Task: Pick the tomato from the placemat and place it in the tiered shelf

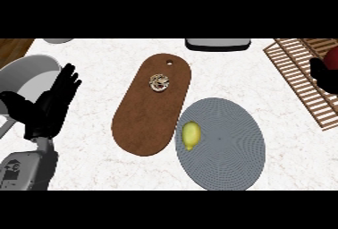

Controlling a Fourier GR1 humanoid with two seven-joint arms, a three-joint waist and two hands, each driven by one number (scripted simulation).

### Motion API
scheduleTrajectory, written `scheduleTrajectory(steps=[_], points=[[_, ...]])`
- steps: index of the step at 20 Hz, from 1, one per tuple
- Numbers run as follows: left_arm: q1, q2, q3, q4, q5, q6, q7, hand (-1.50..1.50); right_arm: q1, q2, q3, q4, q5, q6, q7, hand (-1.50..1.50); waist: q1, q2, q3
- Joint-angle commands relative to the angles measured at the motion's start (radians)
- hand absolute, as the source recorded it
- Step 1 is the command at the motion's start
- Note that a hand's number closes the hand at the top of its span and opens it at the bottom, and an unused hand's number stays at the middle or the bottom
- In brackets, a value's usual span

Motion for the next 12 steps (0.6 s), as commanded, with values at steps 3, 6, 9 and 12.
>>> scheduleTrajectory(steps=[3,6,9,12], points=[[0.017,-0.005,0.004,-0.038,0.001,0.0,0.014,0.0,0.044,-0.126,-0.245,0.146,-0.15,-0.031,-0.184,1.5,0.001,0.001,0.001],[-0.011,0.001,0.001,-0.041,0.01,-0.014,0.063,0.0,0.021,-0.172,-0.264,0.282,-0.14,-0.072,-0.245,1.5,0.006,0.002,0.001],[-0.025,0.015,0.03,-0.004,0.018,-0.033,0.027,0.0,0.122,-0.174,-0.32,0.265,-0.176,-0.107,-0.33,1.5,0.0,0.001,0.001],[0.062,-0.019,-0.005,-0.012,-0.023,-0.035,-0.046,0.0,0.056,-0.202,-0.272,0.403,-0.148,-0.154,-0.358,1.5,0.009,0.001,0.0]])
